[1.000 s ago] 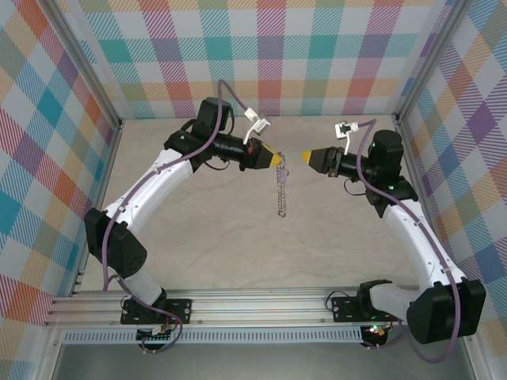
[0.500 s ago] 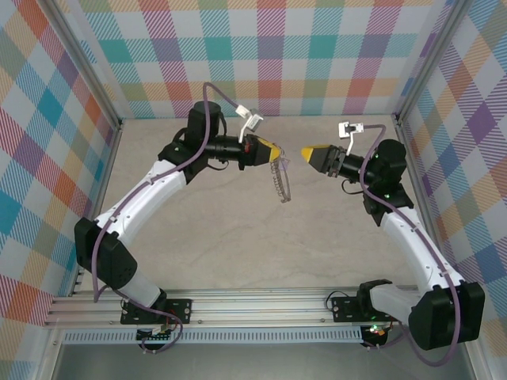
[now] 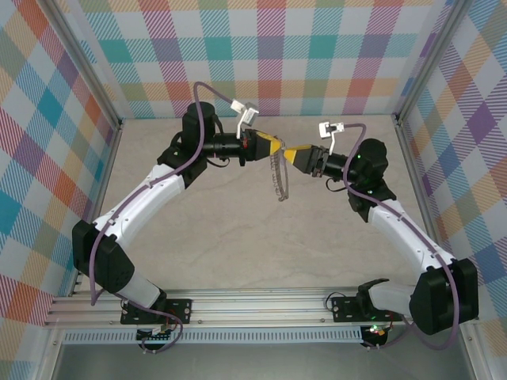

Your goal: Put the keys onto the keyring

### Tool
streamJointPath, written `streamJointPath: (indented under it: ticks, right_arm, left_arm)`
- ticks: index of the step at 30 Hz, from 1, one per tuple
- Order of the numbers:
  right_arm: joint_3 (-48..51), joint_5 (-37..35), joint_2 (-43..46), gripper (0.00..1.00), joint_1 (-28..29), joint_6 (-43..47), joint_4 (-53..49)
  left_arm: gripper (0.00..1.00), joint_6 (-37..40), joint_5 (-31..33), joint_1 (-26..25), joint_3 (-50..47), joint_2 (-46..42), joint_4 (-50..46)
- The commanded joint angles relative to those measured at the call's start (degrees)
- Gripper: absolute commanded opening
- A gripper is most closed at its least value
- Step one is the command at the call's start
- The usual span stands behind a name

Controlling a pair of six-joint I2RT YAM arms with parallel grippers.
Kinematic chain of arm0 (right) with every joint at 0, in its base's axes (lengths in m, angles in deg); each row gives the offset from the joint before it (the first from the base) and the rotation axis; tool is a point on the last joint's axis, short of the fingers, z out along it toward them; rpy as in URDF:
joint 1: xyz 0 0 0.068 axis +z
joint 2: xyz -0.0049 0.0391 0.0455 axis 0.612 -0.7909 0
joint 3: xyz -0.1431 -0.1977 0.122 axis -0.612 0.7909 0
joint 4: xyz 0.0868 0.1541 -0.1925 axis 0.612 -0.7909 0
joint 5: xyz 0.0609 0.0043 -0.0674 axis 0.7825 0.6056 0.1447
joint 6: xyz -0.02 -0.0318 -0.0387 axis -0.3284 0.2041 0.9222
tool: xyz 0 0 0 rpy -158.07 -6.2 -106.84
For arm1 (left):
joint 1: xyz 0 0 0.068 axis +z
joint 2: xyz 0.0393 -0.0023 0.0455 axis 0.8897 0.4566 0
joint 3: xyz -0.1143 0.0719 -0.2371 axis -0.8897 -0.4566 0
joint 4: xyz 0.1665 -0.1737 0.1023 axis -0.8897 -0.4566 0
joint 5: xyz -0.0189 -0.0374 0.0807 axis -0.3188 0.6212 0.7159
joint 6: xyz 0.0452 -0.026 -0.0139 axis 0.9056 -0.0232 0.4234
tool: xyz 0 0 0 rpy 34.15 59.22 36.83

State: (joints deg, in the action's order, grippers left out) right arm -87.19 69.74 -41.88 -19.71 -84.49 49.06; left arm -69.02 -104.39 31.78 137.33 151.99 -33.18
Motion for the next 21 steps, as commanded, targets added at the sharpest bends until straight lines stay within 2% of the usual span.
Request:
streamJointPath:
  ticks: [1, 11, 21]
  right_arm:
    - [-0.7, -0.2, -0.2, 0.34, 0.3, -0.5, 4.1]
    - [0.3, 1.0, -0.8, 0.0, 0.4, -3.9, 10.0]
    - [3.1, -1.3, -0.3, 0.0, 2.0, -4.7, 10.0]
  left_arm:
    - [0.0, -1.6, -0.2, -0.3, -1.0, -2.7, 5.1]
    - [0.0, -3.2, 0.3, -0.3, -2.0, -2.9, 7.4]
    - [0.0, -9.4, 3.3, -0.4, -6.1, -3.9, 17.0]
